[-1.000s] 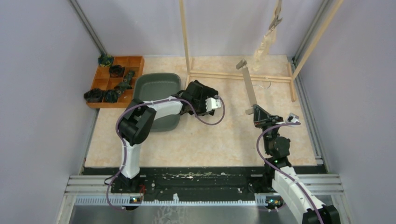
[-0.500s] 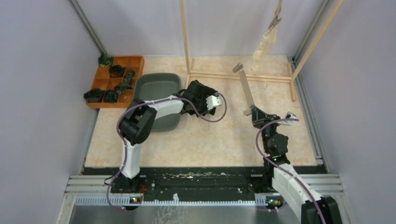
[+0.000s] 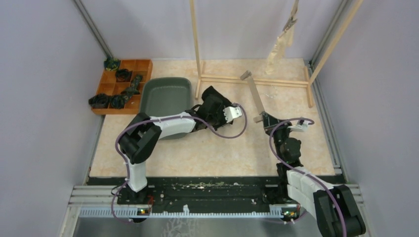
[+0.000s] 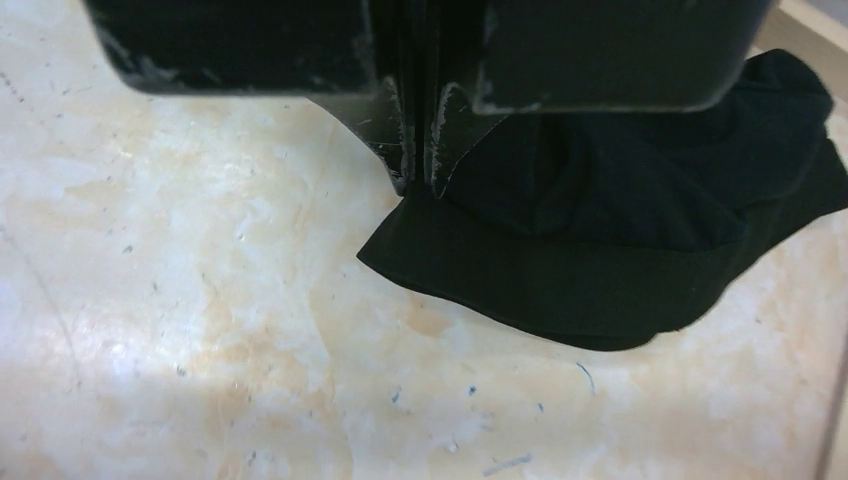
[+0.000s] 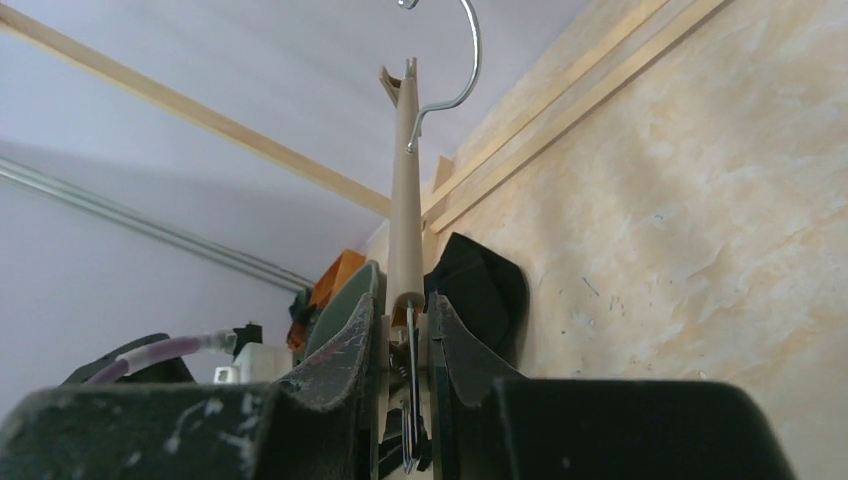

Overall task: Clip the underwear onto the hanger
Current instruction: Clamp the underwear onto the hanger.

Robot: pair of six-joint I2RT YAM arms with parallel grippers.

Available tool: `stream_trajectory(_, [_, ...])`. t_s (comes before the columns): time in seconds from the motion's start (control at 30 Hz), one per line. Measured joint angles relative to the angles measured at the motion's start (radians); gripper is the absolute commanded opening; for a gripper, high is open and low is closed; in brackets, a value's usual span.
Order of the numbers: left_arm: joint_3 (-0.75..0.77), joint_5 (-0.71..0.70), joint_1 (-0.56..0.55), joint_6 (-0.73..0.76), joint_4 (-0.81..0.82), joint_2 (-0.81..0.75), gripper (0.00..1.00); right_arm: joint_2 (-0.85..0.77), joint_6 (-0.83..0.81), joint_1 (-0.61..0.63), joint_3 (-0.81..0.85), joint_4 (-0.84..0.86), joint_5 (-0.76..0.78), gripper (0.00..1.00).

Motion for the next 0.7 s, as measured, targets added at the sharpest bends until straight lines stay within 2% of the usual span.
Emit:
stream_trajectory(0.37, [-0.002, -0.109, -0.055, -0.079, 0.062, -0.035, 0.00, 0.163, 0.112, 0.000, 0.000, 0.080, 0.005, 0.00])
stream_trajectory(0.7, [-0.032, -0.183, -0.127, -0.089, 0.093, -0.124, 0.00, 0.416, 0.201, 0.009, 0.000, 0.219, 0.000, 0.00])
